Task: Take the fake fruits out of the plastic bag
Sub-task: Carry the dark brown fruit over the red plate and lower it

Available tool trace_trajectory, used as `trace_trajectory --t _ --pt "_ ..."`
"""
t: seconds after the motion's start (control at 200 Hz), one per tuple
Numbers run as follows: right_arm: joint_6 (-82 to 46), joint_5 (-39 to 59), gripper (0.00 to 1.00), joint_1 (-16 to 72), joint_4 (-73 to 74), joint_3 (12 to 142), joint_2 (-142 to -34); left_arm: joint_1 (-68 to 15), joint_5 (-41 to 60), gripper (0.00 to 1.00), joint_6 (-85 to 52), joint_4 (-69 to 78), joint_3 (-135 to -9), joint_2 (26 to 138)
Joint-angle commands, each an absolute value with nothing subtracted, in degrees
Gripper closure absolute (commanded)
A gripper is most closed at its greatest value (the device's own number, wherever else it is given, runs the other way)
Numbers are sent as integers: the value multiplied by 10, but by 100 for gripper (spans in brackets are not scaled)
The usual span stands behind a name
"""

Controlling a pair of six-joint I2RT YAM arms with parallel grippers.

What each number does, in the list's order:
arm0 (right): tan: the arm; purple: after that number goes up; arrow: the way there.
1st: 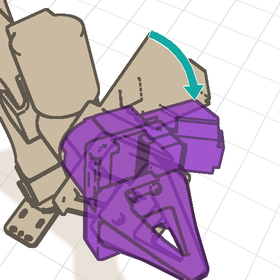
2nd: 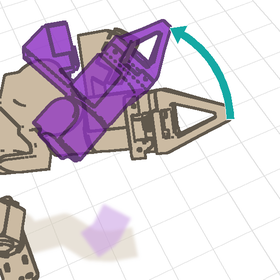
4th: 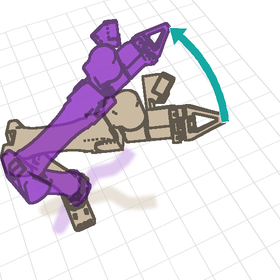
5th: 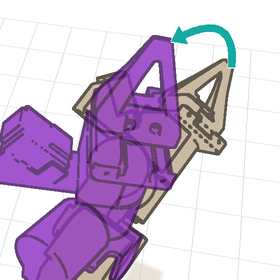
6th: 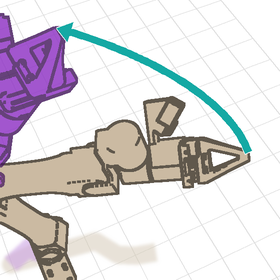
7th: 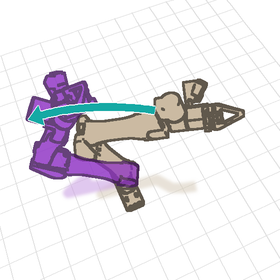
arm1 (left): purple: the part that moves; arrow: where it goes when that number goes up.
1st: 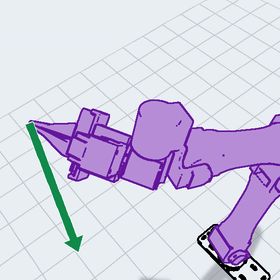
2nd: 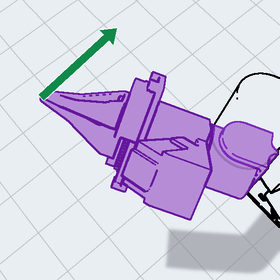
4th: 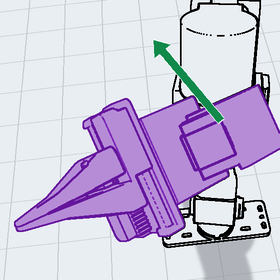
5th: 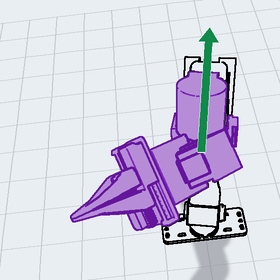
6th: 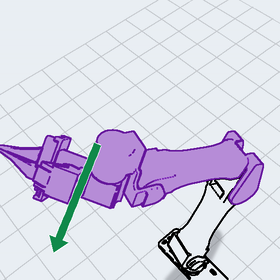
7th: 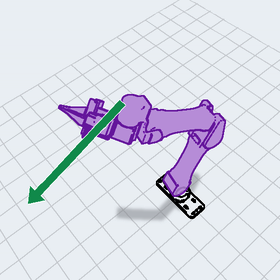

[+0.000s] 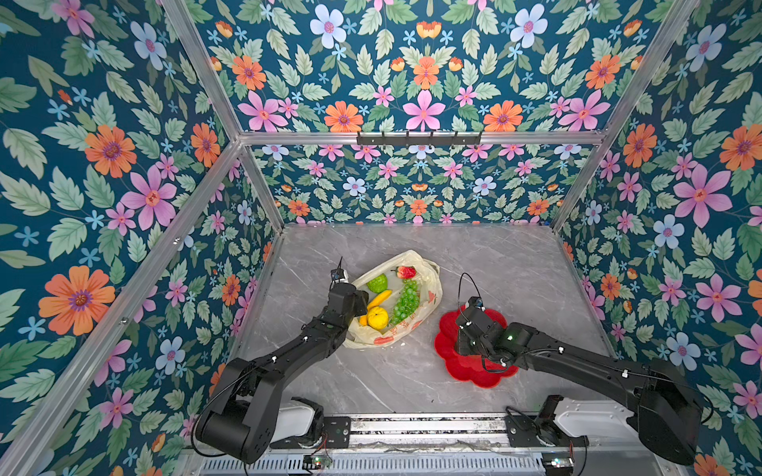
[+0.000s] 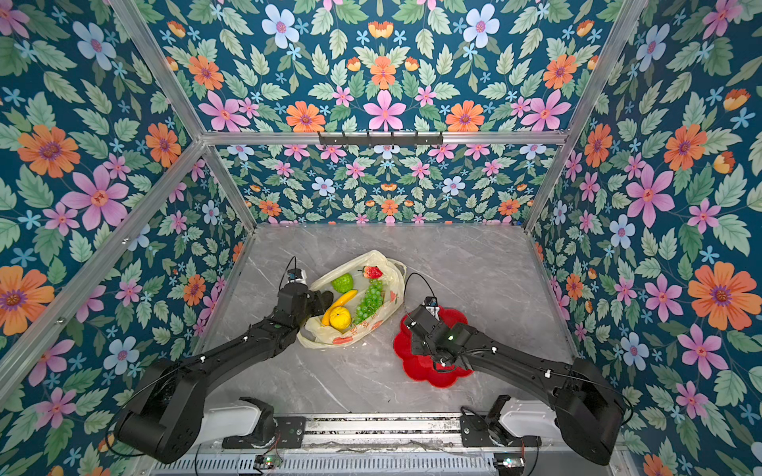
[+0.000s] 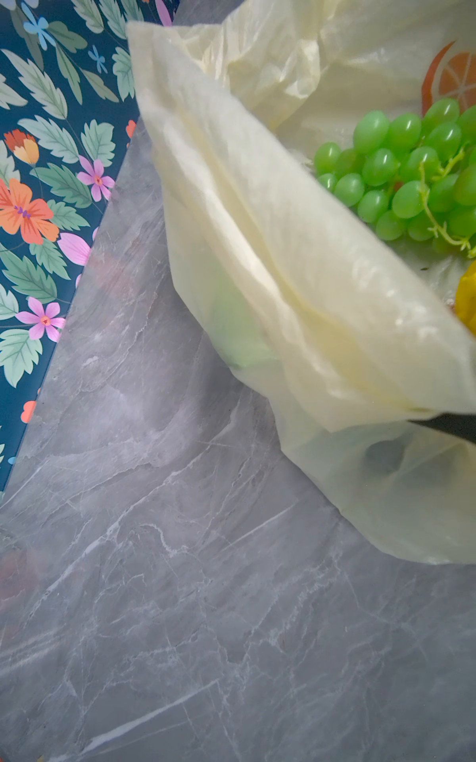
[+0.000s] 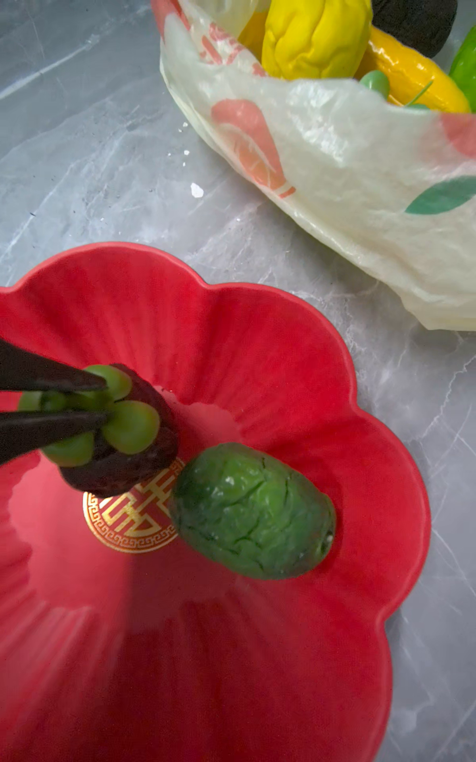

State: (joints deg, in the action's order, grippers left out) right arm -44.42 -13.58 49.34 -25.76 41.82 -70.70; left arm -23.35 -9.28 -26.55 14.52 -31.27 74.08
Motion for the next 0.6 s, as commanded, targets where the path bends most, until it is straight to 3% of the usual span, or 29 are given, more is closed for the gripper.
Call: trace_trajectory --t 0.0,0.35,0.6 --pt "-446 -164 91 494 -224 416 -709 -233 -97 100 -259 155 -311 740" --pt "-450 -175 91 492 -216 410 -724 -234 -95 100 -259 155 -311 738" --pt "-454 -173 78 493 -215 408 -728 -233 -96 100 -259 155 -310 737"
